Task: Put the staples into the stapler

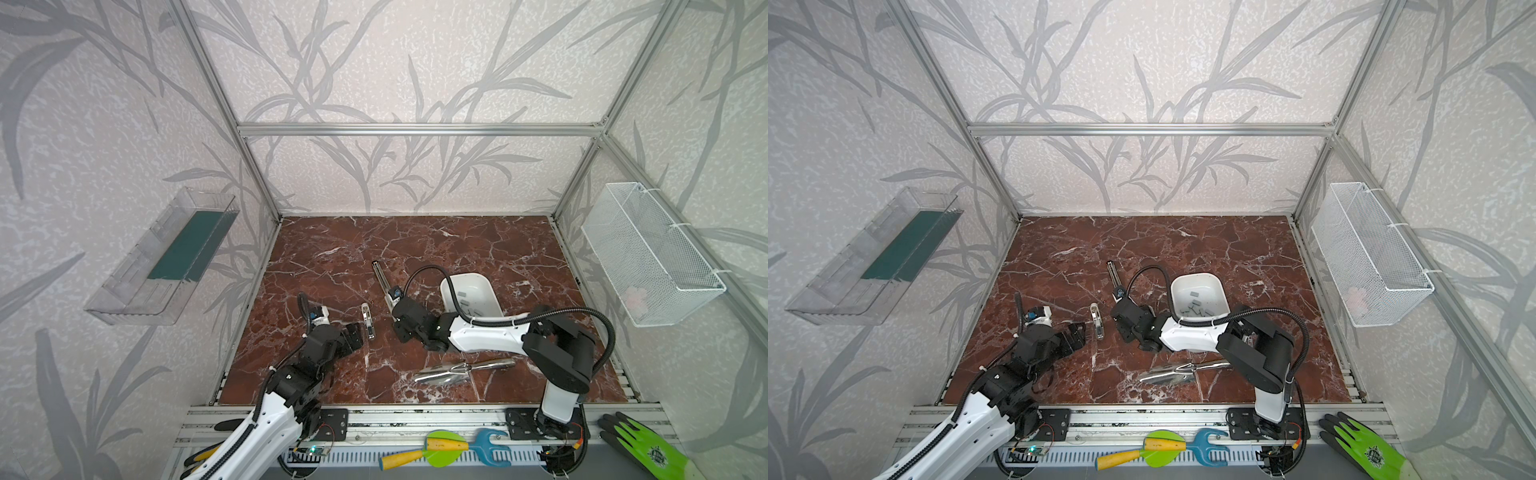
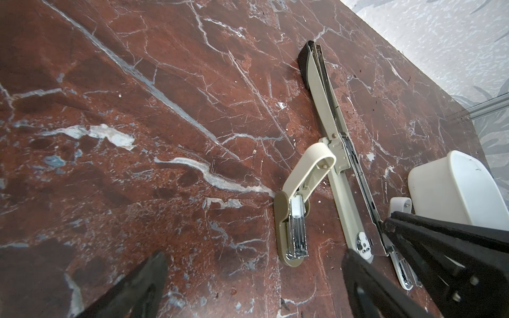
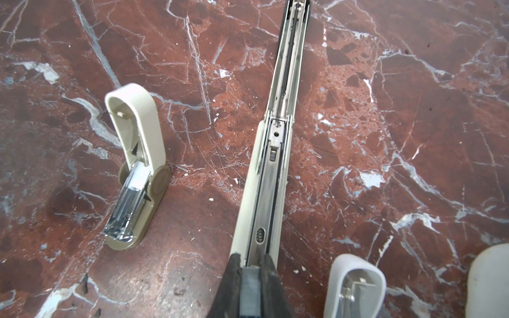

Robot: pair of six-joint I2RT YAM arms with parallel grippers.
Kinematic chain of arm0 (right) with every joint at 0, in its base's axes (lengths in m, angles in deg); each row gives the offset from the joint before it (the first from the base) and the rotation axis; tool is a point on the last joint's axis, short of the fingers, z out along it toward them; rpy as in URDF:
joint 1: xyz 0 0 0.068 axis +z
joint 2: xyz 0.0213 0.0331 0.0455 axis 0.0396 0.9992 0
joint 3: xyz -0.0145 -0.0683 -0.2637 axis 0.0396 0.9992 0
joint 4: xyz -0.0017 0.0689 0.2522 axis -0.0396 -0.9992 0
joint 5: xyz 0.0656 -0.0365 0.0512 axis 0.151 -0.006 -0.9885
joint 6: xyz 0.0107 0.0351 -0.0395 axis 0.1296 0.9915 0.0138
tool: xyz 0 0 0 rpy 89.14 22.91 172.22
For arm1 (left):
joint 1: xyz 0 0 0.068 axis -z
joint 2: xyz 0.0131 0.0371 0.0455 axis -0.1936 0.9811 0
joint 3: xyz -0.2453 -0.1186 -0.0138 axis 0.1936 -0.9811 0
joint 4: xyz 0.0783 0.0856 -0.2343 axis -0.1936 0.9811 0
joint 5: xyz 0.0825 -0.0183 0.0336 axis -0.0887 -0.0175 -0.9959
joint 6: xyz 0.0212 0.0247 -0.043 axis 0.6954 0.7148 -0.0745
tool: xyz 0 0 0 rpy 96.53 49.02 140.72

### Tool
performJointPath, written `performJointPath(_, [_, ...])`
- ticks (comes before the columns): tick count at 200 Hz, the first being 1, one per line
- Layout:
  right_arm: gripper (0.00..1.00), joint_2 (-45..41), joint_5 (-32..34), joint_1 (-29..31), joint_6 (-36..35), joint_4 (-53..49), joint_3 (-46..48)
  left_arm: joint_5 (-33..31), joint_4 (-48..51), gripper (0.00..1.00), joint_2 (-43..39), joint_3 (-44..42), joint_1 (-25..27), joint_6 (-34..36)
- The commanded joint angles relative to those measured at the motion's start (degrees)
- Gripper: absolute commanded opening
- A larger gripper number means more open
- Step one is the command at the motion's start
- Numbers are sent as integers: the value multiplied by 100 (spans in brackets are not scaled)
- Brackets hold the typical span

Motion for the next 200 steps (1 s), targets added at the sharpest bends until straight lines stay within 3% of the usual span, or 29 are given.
performJointPath(1, [6,108,46,-13,51,49,-145,-85,-53,99,-42,68,-20,-23])
performJointPath(200, [6,-69,127,-10,24,66,-10,-85,-57,99,-36,63,-17,-28])
